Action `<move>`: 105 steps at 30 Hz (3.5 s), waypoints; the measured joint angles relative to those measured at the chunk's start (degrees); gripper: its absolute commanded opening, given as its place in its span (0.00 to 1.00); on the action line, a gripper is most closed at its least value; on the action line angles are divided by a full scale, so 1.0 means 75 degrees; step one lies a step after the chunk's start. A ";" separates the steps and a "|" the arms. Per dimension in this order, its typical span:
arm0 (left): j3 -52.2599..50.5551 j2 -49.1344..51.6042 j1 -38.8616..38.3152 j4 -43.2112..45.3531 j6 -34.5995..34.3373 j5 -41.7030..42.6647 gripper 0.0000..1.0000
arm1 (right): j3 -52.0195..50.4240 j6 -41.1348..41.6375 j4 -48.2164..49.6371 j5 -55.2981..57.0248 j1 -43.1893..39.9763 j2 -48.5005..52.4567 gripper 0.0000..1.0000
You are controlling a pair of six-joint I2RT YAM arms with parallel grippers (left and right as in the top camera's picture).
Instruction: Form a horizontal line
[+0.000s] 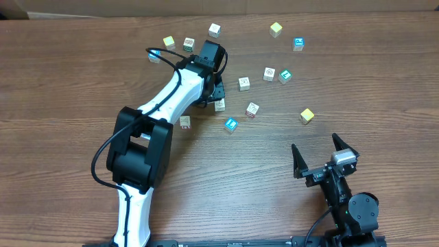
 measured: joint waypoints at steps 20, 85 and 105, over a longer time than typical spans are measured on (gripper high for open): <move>0.2221 0.0000 0.1256 -0.3430 0.0909 -0.0376 0.82 | 0.0000 -0.0003 0.0000 0.0000 0.0003 0.0000 1.00; -0.0475 -0.0012 0.0766 -0.2736 0.1099 0.0154 0.36 | 0.0000 0.0000 0.0000 0.0000 0.0000 0.0000 1.00; 0.1128 -0.0012 0.1789 -0.4430 0.1909 -0.0551 0.33 | 0.0000 0.0000 -0.0003 0.0000 0.0000 0.0000 1.00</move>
